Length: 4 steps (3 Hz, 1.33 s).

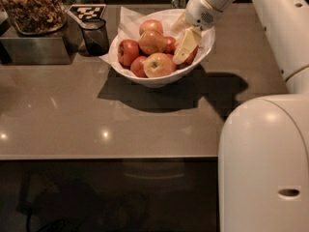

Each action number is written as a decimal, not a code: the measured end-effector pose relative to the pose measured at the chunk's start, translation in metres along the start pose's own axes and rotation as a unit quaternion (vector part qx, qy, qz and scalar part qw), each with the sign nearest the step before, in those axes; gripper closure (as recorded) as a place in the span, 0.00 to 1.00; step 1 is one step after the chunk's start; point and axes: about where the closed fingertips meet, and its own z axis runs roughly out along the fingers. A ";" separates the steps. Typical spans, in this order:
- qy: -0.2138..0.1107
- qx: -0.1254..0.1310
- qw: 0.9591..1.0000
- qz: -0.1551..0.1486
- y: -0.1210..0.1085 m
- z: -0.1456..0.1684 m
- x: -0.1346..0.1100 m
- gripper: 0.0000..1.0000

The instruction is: Pick apple from white bowl

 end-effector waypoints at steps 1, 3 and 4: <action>0.036 -0.030 0.999 0.001 0.005 0.019 0.017 0.19; 0.060 -0.043 0.997 0.000 0.008 0.022 0.025 0.48; 0.079 -0.029 0.996 -0.006 0.007 0.017 0.029 0.72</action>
Offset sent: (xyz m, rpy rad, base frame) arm -0.0294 -0.0376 -0.0563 -0.2526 0.2121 0.0634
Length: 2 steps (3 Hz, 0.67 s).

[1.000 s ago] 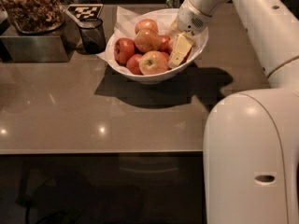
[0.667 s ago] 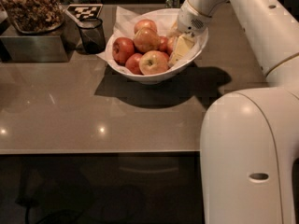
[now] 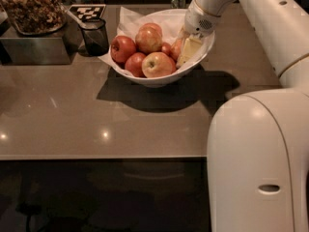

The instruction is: Pick apple from white bowl

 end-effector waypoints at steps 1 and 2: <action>0.010 0.022 1.000 0.005 0.000 -0.014 0.006 0.94; -0.023 0.055 0.998 0.018 0.000 -0.036 0.004 1.00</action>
Offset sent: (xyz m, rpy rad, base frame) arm -0.0206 -0.0330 0.0641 0.1575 -0.1328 -0.1218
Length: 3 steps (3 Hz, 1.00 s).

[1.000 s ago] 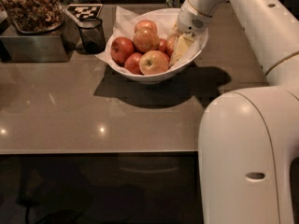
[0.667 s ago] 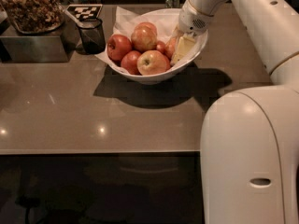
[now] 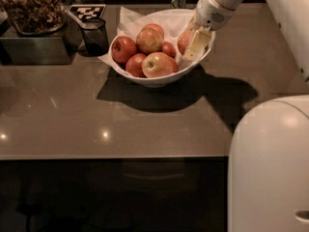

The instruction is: Pick apple from white bowl

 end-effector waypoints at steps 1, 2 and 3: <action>-0.093 0.013 0.995 0.036 -0.003 -0.018 -0.001 1.00; -0.190 -0.004 0.980 0.059 0.005 -0.042 -0.018 1.00; -0.220 -0.015 0.973 0.070 0.013 -0.068 -0.036 1.00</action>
Offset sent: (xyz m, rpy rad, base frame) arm -0.0285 -0.0099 0.0939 0.6428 0.0697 -0.0145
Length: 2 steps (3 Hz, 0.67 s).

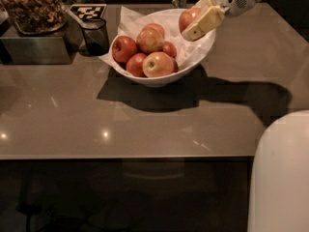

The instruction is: Pick apple from white bowl

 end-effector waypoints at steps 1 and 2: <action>0.024 0.013 1.000 0.014 0.013 -0.019 -0.019 1.00; 0.047 0.034 0.998 0.030 0.030 -0.043 -0.028 1.00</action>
Offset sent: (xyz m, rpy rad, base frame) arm -0.0806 -0.0254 0.0662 -0.1570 0.0501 -0.1510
